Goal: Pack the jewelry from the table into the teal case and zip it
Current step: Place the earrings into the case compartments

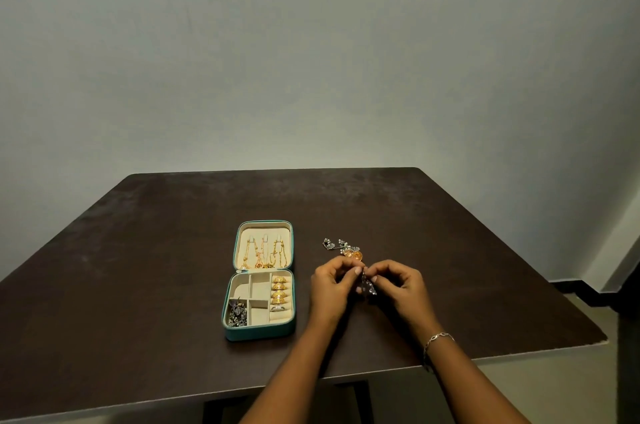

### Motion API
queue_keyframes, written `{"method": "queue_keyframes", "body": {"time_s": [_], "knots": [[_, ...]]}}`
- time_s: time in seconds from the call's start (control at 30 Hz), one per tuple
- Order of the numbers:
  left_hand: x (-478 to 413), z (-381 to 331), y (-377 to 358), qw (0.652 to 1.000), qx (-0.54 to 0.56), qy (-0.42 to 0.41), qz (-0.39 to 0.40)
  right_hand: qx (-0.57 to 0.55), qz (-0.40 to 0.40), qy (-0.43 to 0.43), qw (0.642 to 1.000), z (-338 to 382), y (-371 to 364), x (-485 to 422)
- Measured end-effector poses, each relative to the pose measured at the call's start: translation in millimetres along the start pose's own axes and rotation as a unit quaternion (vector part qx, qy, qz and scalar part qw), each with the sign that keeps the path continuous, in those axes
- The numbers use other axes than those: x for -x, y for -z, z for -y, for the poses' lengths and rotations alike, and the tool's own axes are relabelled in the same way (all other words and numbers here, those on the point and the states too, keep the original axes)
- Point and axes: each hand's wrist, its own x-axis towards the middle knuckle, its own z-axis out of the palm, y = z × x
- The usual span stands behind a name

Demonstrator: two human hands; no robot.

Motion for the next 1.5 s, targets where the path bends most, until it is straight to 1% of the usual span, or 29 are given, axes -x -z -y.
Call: {"method": "queue_keyframes", "body": {"time_s": [0.13,0.27,0.37,0.47,0.67,0.8,1.13,1.3,1.4,1.5], "knots": [[2.9,-2.6,0.0,1.000,-0.002,0.001,0.013,0.010,0.005,0.010,1.000,5.3,-0.5,2.0],[2.4,2.0,2.3,0.999,0.028,0.024,0.000,-0.047,-0.002,-0.010,0.999,4.0,-1.0,2.9],[3.3,-0.6,1.2,0.998,0.054,0.043,0.004,-0.047,-0.007,-0.011,0.999,1.7,0.5,2.2],[6.1,-5.3,-0.2,0.999,0.030,0.040,0.013,-0.030,-0.010,-0.009,0.999,-1.4,2.7,1.1],[7.5,-2.4,0.6,1.000,-0.018,0.012,0.007,-0.024,-0.002,-0.001,1.000,0.1,2.7,1.1],[8.2,-2.7,1.7,1.000,-0.027,0.011,-0.003,-0.031,0.011,-0.011,0.999,3.4,1.4,3.3],[9.7,-2.2,0.2,0.999,-0.033,0.027,0.009,-0.027,0.012,0.009,1.000,5.5,2.4,4.1],[8.8,-0.1,-0.2,0.997,-0.076,0.000,-0.014,-0.064,0.033,-0.009,0.997,7.2,0.1,6.1],[9.2,0.1,-1.6,0.992,-0.117,-0.024,-0.032,-0.055,0.040,-0.007,0.998,7.9,0.2,5.7],[11.4,-2.5,-2.1,0.989,-0.144,-0.035,-0.022,-0.055,0.036,-0.018,0.998,5.4,0.5,3.4]]}}
